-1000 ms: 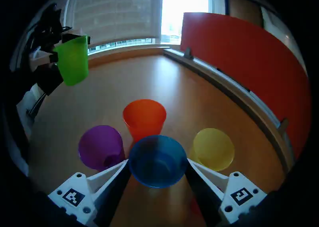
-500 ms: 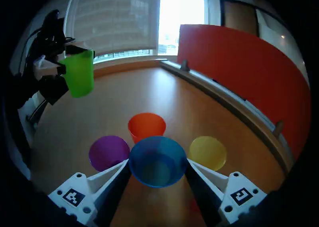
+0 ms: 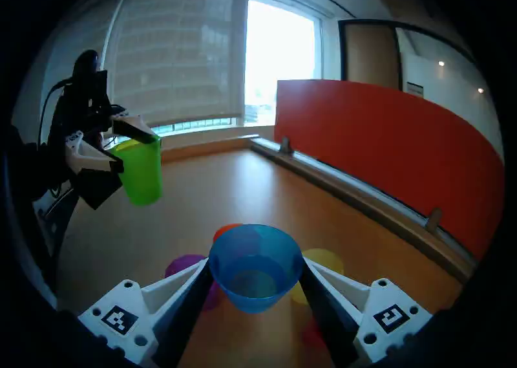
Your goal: Pour water
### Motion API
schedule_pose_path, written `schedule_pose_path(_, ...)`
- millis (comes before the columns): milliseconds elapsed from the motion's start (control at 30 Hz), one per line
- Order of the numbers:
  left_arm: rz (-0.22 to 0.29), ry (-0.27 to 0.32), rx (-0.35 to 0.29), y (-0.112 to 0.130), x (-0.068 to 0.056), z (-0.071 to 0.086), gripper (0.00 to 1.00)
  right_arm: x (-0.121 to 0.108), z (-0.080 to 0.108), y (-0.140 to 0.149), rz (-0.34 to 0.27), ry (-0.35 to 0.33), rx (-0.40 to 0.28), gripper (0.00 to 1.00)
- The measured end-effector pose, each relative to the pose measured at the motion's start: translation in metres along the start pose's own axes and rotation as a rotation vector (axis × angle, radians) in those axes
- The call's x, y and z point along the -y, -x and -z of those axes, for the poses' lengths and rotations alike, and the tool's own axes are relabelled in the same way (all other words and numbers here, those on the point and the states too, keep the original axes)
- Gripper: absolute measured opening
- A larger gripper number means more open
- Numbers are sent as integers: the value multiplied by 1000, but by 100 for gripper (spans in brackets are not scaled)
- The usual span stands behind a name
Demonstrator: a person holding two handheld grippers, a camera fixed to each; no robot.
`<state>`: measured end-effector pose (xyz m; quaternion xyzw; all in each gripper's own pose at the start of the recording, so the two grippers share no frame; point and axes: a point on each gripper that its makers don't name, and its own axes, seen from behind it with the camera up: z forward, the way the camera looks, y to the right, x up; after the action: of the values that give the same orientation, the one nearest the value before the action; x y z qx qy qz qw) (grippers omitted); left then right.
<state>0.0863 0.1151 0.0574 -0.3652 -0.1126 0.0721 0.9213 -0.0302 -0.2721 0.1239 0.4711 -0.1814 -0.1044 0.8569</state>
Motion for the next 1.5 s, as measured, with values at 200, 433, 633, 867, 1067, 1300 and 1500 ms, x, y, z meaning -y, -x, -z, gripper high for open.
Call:
schedule_pose_path(200, 19, 0, -19, -4, -2, -2, 90, 4, 13, -20, 5, 15, -62, 91)
schedule_pose_path(433, 18, 3, -29, -8, -7, -1, 90, 10, 24, -38, 4, 31, -126, 91)
schedule_pose_path(633, 18, 5, -38, -12, -11, -1, 90, 15, 31, -54, 5, 44, -183, 91)
schedule_pose_path(867, 16, 7, -49, -16, -15, 0, 90, 22, 38, -70, -1, 51, -246, 91)
schedule_pose_path(1067, 15, 10, -61, -21, -19, 1, 90, 26, 46, -82, -3, 62, -295, 91)
schedule_pose_path(1300, 12, 17, -71, -25, -25, 1, 90, 31, 56, -90, -2, 69, -336, 91)
schedule_pose_path(1500, 18, 25, -81, -28, -30, 1, 90, 33, 64, -96, -10, 78, -368, 91)
